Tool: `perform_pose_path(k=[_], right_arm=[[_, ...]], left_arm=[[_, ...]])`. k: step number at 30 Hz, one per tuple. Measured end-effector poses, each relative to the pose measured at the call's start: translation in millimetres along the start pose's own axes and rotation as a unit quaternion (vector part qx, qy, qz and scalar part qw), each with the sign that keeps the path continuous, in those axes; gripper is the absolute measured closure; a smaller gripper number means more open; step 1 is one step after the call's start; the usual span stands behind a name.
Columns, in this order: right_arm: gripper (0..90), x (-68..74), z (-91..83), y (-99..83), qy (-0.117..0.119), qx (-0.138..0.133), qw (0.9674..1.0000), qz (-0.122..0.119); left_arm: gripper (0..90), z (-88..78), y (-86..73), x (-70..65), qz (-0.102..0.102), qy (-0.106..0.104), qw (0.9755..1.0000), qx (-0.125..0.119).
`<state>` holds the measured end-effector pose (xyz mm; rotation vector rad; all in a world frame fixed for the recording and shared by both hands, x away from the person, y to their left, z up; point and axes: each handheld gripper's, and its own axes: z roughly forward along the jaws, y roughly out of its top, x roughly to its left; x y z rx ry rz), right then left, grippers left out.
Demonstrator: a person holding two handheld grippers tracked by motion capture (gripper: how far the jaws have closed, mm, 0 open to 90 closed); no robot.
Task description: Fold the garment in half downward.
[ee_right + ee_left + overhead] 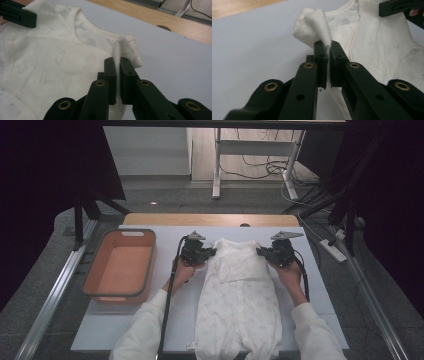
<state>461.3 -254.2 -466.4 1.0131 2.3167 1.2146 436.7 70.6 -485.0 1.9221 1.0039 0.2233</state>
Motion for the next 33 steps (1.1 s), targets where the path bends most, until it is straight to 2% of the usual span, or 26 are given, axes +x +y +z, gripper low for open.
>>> perform_pose_path(k=[2, 5, 11, 24, 33], right_arm=[[85.0, 0.9, -0.8, 2.0, 0.001, -0.004, 1.0, -0.001], [85.0, 3.9, -2.8, 10.8, 0.009, -0.016, 0.9998, -0.005], [85.0, 9.7, -2.7, 19.4, 0.014, -0.025, 0.9995, -0.015], [85.0, 12.7, -13.6, 24.0, 0.011, -0.039, 0.999, -0.017], [85.0, 15.6, -20.4, 25.5, 0.004, -0.045, 0.9987, -0.021]], left_arm=[[85.2, -3.9, 0.4, 0.3, -0.001, 0.001, 1.0, -0.005], [85.1, -18.6, 0.8, 1.4, -0.005, 0.005, 0.9998, -0.021], [85.1, -30.0, 0.0, 1.3, -0.008, 0.012, 0.9994, -0.031], [85.1, -39.0, 6.2, -5.3, 0.003, 0.011, 0.9988, -0.047], [85.3, -40.1, 9.2, -6.3, 0.005, 0.007, 0.9987, -0.049]])
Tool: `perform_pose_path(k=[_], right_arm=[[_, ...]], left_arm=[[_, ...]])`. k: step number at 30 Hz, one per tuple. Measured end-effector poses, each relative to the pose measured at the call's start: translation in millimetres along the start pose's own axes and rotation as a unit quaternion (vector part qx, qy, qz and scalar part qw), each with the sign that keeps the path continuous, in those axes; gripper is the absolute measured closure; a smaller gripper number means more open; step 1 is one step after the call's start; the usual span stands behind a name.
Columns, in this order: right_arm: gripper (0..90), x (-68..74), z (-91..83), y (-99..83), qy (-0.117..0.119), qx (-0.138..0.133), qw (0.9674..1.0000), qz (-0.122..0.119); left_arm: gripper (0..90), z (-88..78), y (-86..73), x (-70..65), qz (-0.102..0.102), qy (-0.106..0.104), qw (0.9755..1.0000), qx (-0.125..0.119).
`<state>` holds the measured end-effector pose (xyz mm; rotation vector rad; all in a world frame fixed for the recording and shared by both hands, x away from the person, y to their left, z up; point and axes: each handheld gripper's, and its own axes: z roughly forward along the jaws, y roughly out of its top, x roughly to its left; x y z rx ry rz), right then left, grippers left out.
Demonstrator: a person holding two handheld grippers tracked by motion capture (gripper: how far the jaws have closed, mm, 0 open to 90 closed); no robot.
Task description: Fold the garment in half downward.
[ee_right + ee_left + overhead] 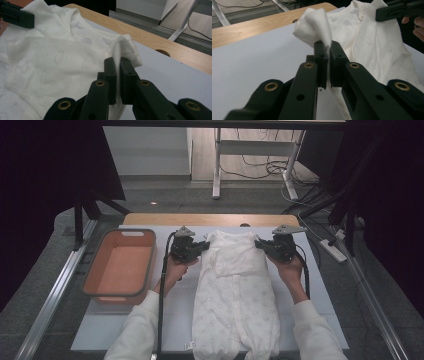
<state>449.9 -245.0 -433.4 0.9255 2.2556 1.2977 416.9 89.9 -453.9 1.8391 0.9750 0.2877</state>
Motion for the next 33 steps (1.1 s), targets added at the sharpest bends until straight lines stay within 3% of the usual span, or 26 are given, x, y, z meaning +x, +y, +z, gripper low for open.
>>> perform_pose_path(k=[8, 18, 23, 25, 26, 27, 28, 31, 33], right_arm=[[85.1, 0.0, -2.6, 1.5, 0.0, -0.009, 1.0, 0.004], [85.1, -4.0, -3.9, 11.0, -0.017, -0.019, 0.9997, 0.0], [85.2, -9.8, -11.6, 36.5, -0.025, -0.044, 0.9987, -0.002], [85.2, -10.5, -16.5, 49.0, -0.031, -0.055, 0.9979, -0.01], [85.2, -10.5, -16.5, 49.0, -0.031, -0.055, 0.9979, -0.01], [85.2, -9.6, -23.8, 64.4, -0.031, -0.069, 0.9971, -0.012], [85.2, -8.3, -25.5, 68.2, -0.032, -0.072, 0.9967, -0.016], [85.2, -2.1, -27.9, 73.4, -0.036, -0.076, 0.9959, -0.033], [85.1, -1.1, -26.3, 68.3, -0.034, -0.07, 0.9964, -0.035]], left_arm=[[85.5, -5.2, 7.5, 0.1, 0.002, -0.003, 1.0, -0.007], [85.8, -4.0, 22.1, 1.4, 0.011, 0.001, 0.9999, -0.011], [85.8, -7.6, 44.1, 3.1, 0.02, 0.011, 0.9997, -0.012], [85.8, -18.3, 62.4, 3.9, 0.028, 0.016, 0.9991, -0.027], [85.8, -18.3, 62.4, 3.9, 0.028, 0.016, 0.9991, -0.027], [85.8, -26.8, 73.5, 2.5, 0.034, 0.019, 0.9985, -0.038], [85.8, -30.5, 77.1, 1.2, 0.038, 0.021, 0.9981, -0.043], [85.8, -32.3, 77.6, 0.3, 0.041, 0.022, 0.998, -0.042], [85.7, -29.4, 69.0, 1.8, 0.04, 0.016, 0.9984, -0.036]])
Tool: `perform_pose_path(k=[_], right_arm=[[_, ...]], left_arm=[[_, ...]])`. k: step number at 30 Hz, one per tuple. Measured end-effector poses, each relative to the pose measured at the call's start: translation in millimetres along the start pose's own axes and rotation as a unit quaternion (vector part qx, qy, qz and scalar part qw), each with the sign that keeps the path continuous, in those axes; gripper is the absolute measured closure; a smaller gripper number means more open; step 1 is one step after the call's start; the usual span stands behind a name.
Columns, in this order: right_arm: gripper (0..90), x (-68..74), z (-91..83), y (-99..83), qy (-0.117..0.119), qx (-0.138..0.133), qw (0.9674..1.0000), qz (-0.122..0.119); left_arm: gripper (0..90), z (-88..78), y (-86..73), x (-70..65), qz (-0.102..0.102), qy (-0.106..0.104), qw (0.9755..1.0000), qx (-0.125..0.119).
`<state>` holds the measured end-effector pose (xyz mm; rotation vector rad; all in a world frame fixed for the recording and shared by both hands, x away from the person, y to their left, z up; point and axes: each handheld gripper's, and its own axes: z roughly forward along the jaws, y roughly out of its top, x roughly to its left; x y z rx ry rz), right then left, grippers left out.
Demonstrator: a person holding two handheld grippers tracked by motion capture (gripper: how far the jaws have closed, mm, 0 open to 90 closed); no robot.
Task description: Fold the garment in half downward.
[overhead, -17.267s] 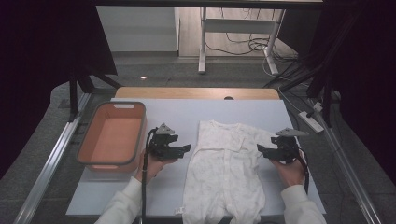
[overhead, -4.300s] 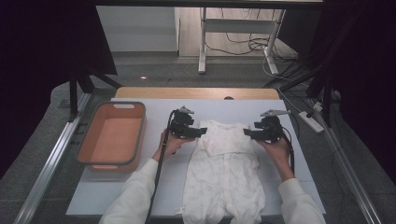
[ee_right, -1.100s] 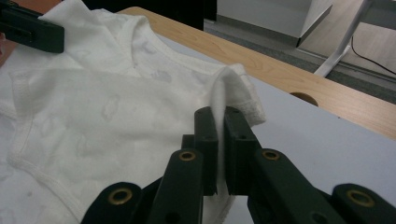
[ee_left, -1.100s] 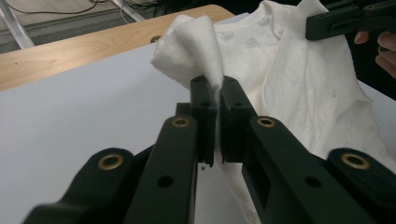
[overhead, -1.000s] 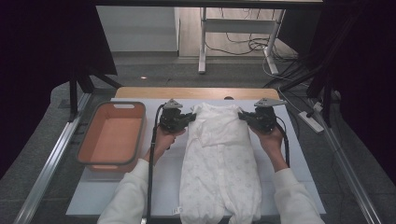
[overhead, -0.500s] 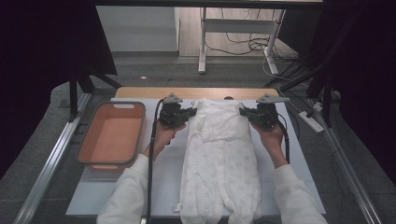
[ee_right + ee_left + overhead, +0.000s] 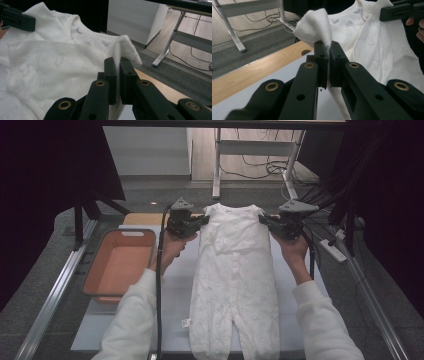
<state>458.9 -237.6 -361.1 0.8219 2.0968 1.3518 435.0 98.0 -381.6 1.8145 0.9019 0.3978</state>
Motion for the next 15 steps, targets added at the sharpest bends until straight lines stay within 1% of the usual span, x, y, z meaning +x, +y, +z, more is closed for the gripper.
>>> perform_pose_path(k=[1, 2, 4, 6, 8, 9, 10, 11, 12, 13, 15], right_arm=[[85.1, 0.0, 0.0, 0.0, 0.0, 0.0, 1.0, 0.0], [85.1, -1.0, 2.5, -9.0, 0.003, 0.007, 0.9999, 0.008], [85.1, -2.1, 5.7, -18.5, 0.007, 0.017, 0.9997, 0.014], [85.1, -2.5, 7.7, -27.0, 0.009, 0.022, 0.9996, 0.018], [85.1, -3.2, 9.3, -34.1, 0.011, 0.026, 0.9993, 0.022], [85.1, -3.2, 9.3, -34.1, 0.011, 0.026, 0.9993, 0.022], [85.0, -3.5, 10.8, -40.4, 0.015, 0.028, 0.999, 0.03], [85.1, -3.6, 11.3, -42.6, 0.016, 0.029, 0.999, 0.031], [85.1, -3.6, 11.3, -42.6, 0.016, 0.029, 0.999, 0.031], [85.0, -2.2, 12.5, -48.4, 0.017, 0.031, 0.9988, 0.033], [85.0, -1.5, 12.8, -50.2, 0.017, 0.032, 0.9987, 0.035]], left_arm=[[85.7, 0.0, 0.0, 0.0, 0.0, 0.0, 1.0, 0.0], [85.7, 2.8, -6.9, 0.3, 0.0, -0.006, 1.0, 0.002], [85.7, 7.5, -15.0, 0.7, 0.0, -0.01, 0.9999, 0.009], [85.6, 11.6, -21.0, 0.9, -0.001, -0.013, 0.9998, 0.014], [85.5, 13.2, -23.4, 1.3, -0.002, -0.015, 0.9997, 0.017], [85.5, 14.5, -26.0, 1.6, -0.003, -0.018, 0.9997, 0.018], [85.5, 16.7, -30.4, 1.3, -0.005, -0.02, 0.9995, 0.022], [85.5, 16.7, -30.4, 1.3, -0.005, -0.02, 0.9995, 0.022], [85.5, 17.7, -33.4, 0.9, -0.004, -0.022, 0.9994, 0.025], [85.4, 18.7, -37.5, 0.2, -0.005, -0.025, 0.9993, 0.026], [85.4, 19.1, -40.2, -0.6, -0.005, -0.026, 0.9993, 0.026]])
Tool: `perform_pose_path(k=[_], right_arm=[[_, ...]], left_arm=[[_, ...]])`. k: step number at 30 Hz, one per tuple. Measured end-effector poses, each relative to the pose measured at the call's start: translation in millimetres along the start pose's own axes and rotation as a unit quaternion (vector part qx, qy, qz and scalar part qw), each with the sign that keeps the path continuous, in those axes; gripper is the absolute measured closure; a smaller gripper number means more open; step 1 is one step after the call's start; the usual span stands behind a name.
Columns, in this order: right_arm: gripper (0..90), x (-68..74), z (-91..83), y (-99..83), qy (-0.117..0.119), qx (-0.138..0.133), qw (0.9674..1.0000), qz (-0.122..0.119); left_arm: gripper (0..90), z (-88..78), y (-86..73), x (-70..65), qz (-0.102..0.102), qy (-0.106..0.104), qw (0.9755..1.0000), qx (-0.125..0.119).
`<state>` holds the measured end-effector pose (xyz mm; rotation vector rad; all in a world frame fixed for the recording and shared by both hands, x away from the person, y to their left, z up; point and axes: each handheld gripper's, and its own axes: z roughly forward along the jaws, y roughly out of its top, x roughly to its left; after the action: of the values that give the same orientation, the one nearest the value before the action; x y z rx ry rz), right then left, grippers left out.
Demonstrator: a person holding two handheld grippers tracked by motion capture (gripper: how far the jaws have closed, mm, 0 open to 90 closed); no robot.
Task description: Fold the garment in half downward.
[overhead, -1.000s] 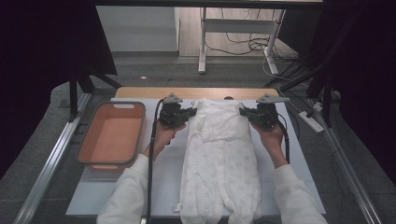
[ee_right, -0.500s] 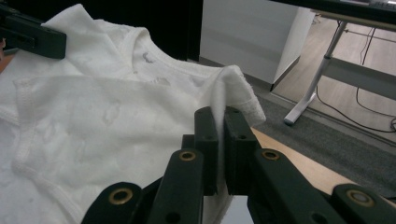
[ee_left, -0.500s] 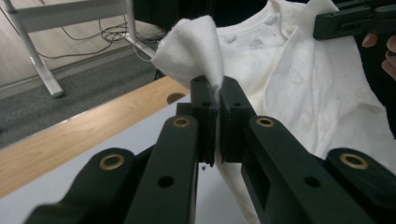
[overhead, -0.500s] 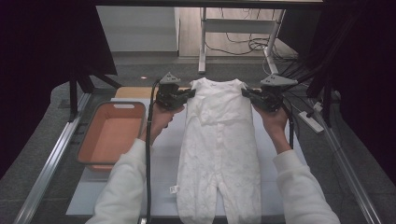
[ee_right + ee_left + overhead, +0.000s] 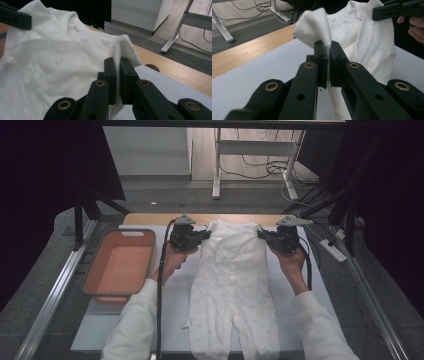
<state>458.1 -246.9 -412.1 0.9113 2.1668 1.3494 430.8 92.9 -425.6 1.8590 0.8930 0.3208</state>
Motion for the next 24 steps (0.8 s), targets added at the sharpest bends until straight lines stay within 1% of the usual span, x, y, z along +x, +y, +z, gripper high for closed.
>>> perform_pose_path(k=[1, 4, 8, 12, 17, 18, 21, 22, 24], right_arm=[[85.0, 1.3, 1.1, -5.2, 0.002, 0.002, 1.0, 0.002], [85.0, 3.7, 2.0, -11.1, 0.005, 0.005, 1.0, 0.005], [84.9, 6.9, 3.6, -15.7, 0.008, 0.009, 0.9999, 0.005], [84.9, 11.9, 5.8, -20.8, 0.012, 0.012, 0.9998, 0.003], [84.9, 15.9, 8.1, -25.6, 0.013, 0.016, 0.9998, -0.002], [84.9, 18.4, 9.9, -30.0, 0.018, 0.017, 0.9997, 0.001], [84.9, 21.0, 12.0, -34.6, 0.019, 0.019, 0.9996, -0.001], [84.9, 22.7, 14.5, -36.5, 0.016, 0.032, 0.9993, -0.009], [84.9, 23.5, 14.4, -37.5, 0.017, 0.032, 0.9993, -0.01]], left_arm=[[85.3, 0.5, -4.2, -0.9, -0.001, -0.002, 1.0, 0.002], [85.0, 1.0, -10.8, -1.5, -0.005, -0.005, 1.0, 0.001], [85.0, 2.0, -18.5, -2.7, -0.006, -0.006, 0.9999, 0.004], [85.1, 2.2, -27.9, -6.5, -0.006, -0.014, 0.9999, 0.006], [85.0, 4.0, -33.9, -9.8, -0.005, -0.02, 0.9997, 0.011], [85.0, 5.8, -35.7, -10.6, -0.006, -0.022, 0.9996, 0.014], [85.0, 8.4, -37.9, -12.0, -0.006, -0.022, 0.9996, 0.018], [85.0, 9.7, -39.0, -13.1, -0.006, -0.022, 0.9995, 0.021], [85.0, 11.0, -40.5, -14.8, -0.005, -0.023, 0.9994, 0.024]])
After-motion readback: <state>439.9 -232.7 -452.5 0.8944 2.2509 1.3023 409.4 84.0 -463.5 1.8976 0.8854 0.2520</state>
